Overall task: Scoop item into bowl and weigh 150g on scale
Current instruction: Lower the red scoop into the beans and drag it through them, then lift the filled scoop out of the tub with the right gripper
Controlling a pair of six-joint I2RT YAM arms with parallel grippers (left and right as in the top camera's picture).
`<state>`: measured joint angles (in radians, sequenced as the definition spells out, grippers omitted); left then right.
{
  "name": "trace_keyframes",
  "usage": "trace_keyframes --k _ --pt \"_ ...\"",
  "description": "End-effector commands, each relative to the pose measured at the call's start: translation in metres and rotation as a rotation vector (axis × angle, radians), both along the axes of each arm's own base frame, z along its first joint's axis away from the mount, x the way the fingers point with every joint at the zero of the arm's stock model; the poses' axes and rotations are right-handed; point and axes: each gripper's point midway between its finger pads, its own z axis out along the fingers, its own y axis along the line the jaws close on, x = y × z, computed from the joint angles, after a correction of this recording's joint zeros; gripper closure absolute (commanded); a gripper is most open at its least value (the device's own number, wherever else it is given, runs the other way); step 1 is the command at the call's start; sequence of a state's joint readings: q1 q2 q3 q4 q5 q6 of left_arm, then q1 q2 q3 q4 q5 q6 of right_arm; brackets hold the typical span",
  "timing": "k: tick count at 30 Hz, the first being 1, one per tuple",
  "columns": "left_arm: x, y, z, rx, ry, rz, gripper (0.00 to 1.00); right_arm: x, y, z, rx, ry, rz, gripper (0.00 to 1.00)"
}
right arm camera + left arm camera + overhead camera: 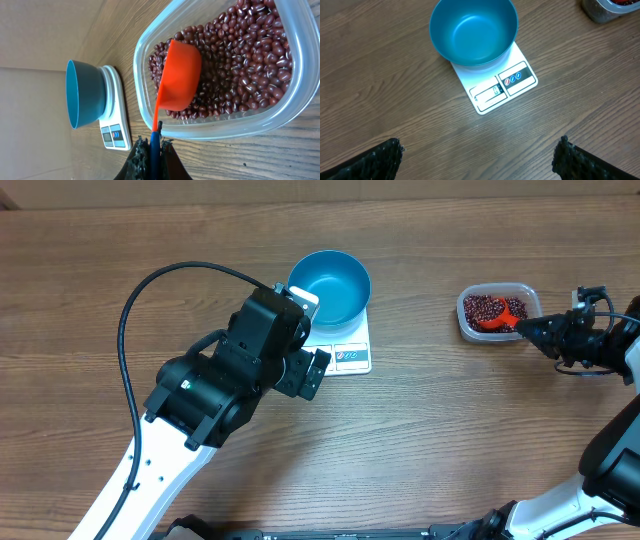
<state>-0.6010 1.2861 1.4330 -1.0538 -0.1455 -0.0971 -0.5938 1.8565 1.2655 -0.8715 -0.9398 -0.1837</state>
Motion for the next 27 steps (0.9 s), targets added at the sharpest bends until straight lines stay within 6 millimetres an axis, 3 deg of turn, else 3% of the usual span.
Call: trace_keyframes --k 1,27 --pt "0.002 0.000 0.001 0.002 -0.002 -0.010 0.00 -0.001 0.005 0.003 0.041 -0.013 0.006 0.96" --pt "0.002 0.000 0.001 0.002 -0.002 -0.010 0.00 -0.014 -0.006 0.013 0.106 -0.049 -0.009 0.96"
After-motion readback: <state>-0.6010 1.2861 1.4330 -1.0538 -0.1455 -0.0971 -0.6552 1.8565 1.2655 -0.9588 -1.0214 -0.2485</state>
